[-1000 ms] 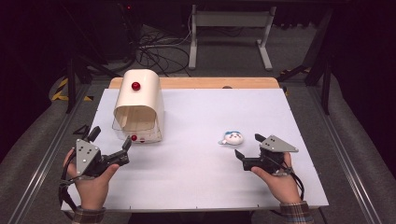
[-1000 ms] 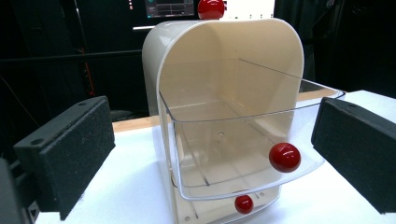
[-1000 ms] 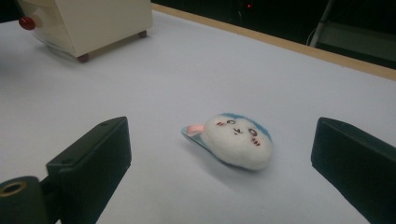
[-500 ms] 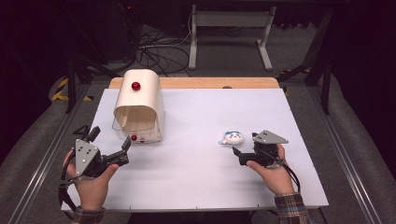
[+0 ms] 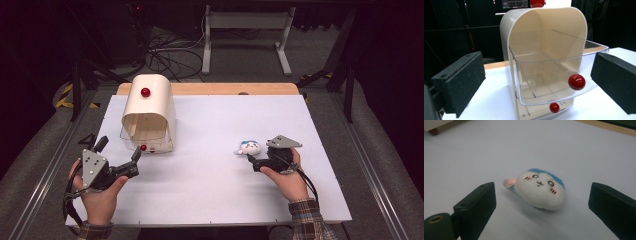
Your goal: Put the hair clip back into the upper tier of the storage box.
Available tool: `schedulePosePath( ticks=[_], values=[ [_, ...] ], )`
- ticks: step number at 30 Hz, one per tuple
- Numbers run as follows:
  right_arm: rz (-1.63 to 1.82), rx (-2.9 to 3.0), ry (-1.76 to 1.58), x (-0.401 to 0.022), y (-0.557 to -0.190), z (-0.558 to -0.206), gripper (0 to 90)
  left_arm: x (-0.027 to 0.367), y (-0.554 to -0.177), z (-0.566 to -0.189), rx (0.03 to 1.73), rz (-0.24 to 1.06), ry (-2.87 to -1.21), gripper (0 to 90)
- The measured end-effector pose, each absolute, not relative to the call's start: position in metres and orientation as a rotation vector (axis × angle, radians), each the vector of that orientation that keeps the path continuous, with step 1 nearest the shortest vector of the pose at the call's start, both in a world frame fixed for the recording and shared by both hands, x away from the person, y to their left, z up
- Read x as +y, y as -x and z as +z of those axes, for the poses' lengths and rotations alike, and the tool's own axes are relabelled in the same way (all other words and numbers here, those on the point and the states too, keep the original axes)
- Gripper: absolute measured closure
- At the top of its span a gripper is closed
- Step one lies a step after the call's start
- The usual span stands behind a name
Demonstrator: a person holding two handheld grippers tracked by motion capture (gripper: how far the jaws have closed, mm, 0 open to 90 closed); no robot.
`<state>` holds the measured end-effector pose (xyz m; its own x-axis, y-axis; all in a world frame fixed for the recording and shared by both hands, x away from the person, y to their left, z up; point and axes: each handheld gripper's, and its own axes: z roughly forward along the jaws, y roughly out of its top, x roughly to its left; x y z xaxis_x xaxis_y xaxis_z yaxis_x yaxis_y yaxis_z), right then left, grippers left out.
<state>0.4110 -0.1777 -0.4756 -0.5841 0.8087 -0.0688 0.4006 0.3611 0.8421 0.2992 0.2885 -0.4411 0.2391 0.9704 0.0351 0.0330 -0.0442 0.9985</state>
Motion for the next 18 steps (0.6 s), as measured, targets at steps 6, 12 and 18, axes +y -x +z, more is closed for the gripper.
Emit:
schedulePosePath(
  ticks=[6,12,18],
  values=[
    [1.111,2.165,-1.059,-0.174,-0.418,-0.476,8.7,0.288,-0.299,-0.440,1.034,1.040,-1.367,0.2],
    [1.076,2.182,-1.066,-0.169,-0.425,-0.478,9.6,0.289,-0.299,-0.440,1.040,1.046,-1.363,0.2],
    [1.055,2.197,-1.082,-0.164,-0.431,-0.481,10.1,0.291,-0.299,-0.442,1.059,1.050,-1.356,0.2]
  ],
)
